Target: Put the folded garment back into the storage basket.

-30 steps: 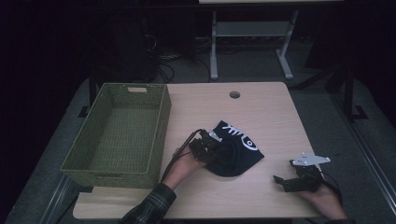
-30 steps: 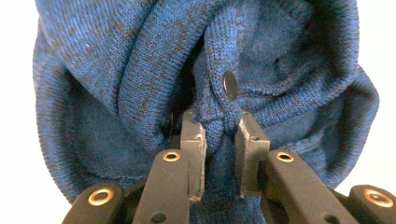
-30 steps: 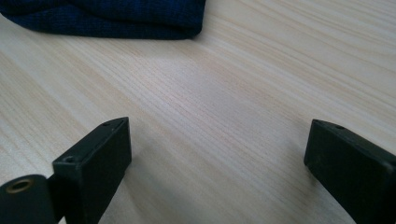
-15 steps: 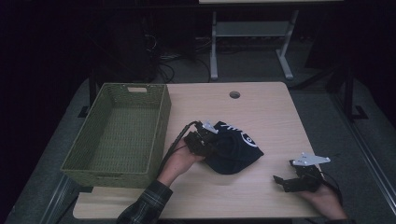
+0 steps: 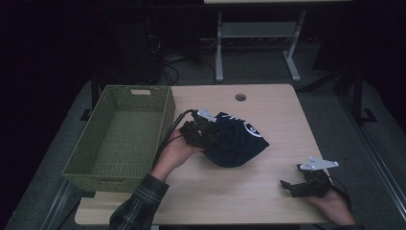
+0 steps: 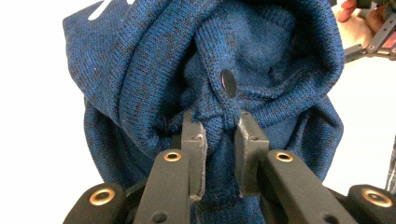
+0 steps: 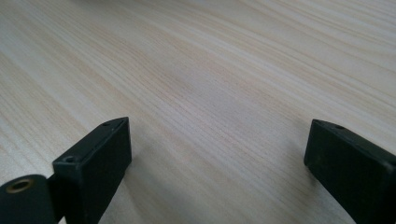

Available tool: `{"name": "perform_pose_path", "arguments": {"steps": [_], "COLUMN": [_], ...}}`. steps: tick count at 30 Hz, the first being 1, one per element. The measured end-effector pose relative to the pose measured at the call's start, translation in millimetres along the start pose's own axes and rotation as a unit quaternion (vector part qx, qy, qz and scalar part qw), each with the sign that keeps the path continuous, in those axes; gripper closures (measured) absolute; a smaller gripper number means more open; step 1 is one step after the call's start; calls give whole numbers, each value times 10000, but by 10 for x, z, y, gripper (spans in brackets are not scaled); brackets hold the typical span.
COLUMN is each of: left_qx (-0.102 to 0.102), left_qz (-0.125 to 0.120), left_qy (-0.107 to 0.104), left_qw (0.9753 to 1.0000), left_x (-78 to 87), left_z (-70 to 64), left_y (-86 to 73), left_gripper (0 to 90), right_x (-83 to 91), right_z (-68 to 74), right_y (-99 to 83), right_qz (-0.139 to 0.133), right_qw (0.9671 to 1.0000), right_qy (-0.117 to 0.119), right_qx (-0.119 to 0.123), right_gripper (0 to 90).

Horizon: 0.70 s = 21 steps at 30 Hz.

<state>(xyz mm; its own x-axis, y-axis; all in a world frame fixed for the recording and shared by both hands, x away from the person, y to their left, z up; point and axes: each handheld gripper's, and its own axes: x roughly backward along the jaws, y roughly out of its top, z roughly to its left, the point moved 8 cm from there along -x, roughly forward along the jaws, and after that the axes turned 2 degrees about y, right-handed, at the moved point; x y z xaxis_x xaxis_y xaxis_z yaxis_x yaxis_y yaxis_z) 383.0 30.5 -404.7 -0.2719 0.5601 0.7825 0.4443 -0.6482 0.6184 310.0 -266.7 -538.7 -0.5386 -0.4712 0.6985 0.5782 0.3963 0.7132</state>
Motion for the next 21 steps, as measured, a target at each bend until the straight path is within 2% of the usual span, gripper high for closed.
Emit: {"name": "perform_pose_path", "arguments": {"steps": [11, 21], "left_qx": [23, 152], "left_qz": [0, -105], "left_qy": [114, 434], "left_qw": [9999, 9989], "left_x": [290, 685], "left_z": [166, 423], "left_y": [89, 92], "left_gripper": [763, 762], "right_x": [0, 0], "right_z": [0, 1], "right_y": [0, 1], "right_qz": [-4, -5], "right_qw": [10000, 10000], "right_qy": [-1, 3], "right_qx": [-2, -2], "right_gripper": [70, 70]}}
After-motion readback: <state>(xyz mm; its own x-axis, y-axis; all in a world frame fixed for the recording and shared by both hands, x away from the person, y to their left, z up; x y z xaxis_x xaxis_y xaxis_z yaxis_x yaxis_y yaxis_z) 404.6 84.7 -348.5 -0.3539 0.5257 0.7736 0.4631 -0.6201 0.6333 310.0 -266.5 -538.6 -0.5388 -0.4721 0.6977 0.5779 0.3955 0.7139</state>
